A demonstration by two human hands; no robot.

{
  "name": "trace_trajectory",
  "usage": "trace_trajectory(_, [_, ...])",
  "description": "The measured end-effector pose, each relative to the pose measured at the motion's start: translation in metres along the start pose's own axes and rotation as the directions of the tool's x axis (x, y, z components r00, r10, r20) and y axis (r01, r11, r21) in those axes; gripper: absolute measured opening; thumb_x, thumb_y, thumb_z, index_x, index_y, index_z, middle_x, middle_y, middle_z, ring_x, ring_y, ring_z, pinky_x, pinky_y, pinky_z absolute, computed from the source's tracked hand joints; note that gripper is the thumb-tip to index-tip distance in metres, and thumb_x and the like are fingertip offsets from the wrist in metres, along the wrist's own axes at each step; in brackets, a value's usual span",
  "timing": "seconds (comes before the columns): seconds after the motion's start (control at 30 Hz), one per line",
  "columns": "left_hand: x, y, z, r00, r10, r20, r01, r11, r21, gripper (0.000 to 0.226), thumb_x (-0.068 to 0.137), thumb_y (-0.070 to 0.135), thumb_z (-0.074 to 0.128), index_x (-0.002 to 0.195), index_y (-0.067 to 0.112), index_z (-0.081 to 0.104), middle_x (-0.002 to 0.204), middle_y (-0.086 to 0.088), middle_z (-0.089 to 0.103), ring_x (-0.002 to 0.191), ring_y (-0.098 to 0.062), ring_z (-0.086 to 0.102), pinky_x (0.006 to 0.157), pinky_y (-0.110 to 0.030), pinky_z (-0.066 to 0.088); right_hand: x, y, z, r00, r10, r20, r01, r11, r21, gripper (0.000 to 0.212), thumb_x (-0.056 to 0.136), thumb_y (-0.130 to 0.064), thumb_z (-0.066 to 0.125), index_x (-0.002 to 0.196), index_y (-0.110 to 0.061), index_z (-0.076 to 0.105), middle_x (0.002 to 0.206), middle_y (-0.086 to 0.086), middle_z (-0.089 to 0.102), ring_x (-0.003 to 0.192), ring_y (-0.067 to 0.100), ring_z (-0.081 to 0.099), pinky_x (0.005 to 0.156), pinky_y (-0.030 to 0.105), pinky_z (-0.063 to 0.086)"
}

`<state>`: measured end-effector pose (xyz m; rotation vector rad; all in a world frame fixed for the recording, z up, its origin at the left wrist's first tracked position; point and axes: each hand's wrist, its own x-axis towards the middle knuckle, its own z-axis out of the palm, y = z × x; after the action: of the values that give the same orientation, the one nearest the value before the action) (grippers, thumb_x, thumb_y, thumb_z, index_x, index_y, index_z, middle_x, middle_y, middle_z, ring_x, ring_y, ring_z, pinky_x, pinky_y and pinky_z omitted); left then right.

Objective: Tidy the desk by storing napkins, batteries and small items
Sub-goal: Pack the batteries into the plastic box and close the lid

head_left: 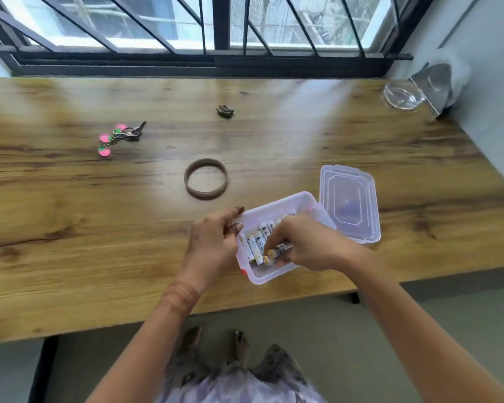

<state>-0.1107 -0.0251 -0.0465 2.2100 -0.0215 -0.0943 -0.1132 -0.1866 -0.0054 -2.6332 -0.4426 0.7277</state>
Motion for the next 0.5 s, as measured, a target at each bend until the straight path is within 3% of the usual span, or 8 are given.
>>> trace_trajectory(0.13, [0.001, -0.001, 0.000, 0.999, -0.047, -0.008, 0.047, 0.999, -0.028, 0.035, 0.086, 0.006, 0.059, 0.120, 0.013, 0.062, 0.116, -0.004, 0.067, 0.102, -0.008, 0.063, 0.085, -0.012, 0.041, 0.007, -0.002, 0.007, 1.000, -0.010, 0.029, 0.009, 0.999, 0.032, 0.017, 0.078, -0.008, 0.066, 0.092, -0.015, 0.072, 0.090, 0.002, 0.071, 0.085, 0.019, 0.060, 0.081, 0.036, 0.049])
trace_trajectory(0.23, [0.002, 0.000, 0.000, 0.999, -0.052, -0.005, 0.052, 0.998, -0.036, 0.035, 0.086, 0.005, 0.060, 0.120, 0.013, 0.063, 0.116, -0.003, 0.067, 0.101, -0.007, 0.063, 0.084, -0.009, 0.040, 0.009, -0.002, 0.010, 0.999, -0.017, 0.030, 0.015, 0.998, 0.069, 0.014, 0.077, -0.007, 0.067, 0.088, -0.014, 0.072, 0.086, -0.001, 0.070, 0.078, 0.014, 0.058, 0.076, 0.032, 0.049])
trace_trajectory(0.37, [0.002, 0.000, -0.001, 0.998, -0.063, -0.014, 0.062, 0.997, -0.038, 0.035, 0.086, 0.006, 0.061, 0.120, 0.013, 0.062, 0.116, -0.004, 0.067, 0.100, -0.006, 0.062, 0.086, -0.010, 0.041, 0.008, 0.006, 0.007, 0.999, 0.041, -0.019, -0.039, 0.996, 0.078, 0.031, 0.074, 0.000, 0.067, 0.100, -0.016, 0.070, 0.102, -0.002, 0.069, 0.093, 0.012, 0.061, 0.085, 0.032, 0.050])
trace_trajectory(0.5, [0.003, 0.000, -0.001, 0.997, -0.070, -0.014, 0.069, 0.997, -0.044, 0.035, 0.085, 0.006, 0.062, 0.120, 0.013, 0.062, 0.114, -0.003, 0.068, 0.094, -0.001, 0.060, 0.074, 0.003, 0.038, 0.003, 0.013, 0.005, 0.995, 0.101, -0.027, -0.100, 0.995, 0.027, 0.036, 0.077, 0.002, 0.066, 0.109, -0.015, 0.067, 0.111, 0.000, 0.067, 0.103, 0.014, 0.060, 0.087, 0.030, 0.050])
